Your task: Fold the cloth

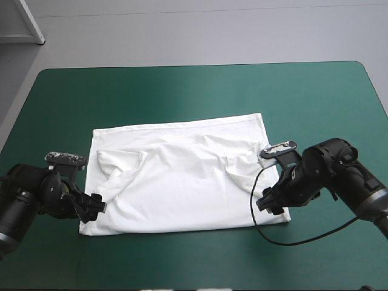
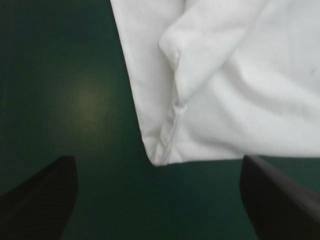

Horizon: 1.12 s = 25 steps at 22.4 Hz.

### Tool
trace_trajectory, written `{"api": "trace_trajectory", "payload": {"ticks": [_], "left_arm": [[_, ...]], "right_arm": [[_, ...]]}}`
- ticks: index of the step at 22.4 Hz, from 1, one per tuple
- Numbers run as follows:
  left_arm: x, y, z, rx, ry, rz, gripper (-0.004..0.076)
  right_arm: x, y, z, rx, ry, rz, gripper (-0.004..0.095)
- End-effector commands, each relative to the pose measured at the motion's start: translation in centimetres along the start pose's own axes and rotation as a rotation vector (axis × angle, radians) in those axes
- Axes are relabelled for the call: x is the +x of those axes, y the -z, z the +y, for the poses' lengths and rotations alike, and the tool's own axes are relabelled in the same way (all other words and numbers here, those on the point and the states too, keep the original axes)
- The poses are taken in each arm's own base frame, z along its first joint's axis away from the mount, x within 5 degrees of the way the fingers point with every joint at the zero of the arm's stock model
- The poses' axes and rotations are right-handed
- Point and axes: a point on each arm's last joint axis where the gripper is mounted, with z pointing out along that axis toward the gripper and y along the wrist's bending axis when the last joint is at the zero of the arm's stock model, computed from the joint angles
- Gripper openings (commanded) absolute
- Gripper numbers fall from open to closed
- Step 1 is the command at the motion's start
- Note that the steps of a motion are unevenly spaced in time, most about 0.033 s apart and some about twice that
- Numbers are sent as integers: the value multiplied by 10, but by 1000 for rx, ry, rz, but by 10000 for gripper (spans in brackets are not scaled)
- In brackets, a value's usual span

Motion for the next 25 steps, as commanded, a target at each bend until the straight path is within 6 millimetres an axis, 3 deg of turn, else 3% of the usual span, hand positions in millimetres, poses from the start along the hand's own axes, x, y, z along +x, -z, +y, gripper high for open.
{"api": "trace_trajectory", "payload": {"ticks": [1,8,14,17,20,22,23,25], "left_arm": [[9,-13,-1,-4,23,16,636],[19,-56,-7,17,47,-82,636],[27,-102,-10,-18,86,18,612],[21,-119,-17,24,111,54,477],[24,-131,-22,52,97,167,194],[27,-131,-22,47,95,199,55],[28,-131,-22,46,95,206,0],[29,-129,-21,44,83,210,-6]], "right_arm": [[10,-4,-1,3,1,11,656],[30,-36,-4,8,-9,99,656],[28,-37,-5,12,-7,75,656],[24,-38,-8,49,8,33,656],[20,-37,-14,112,-4,-19,656],[17,-38,-16,133,6,-40,656],[16,-39,-16,135,1,-45,656],[13,-43,-16,135,2,-45,656]]}}
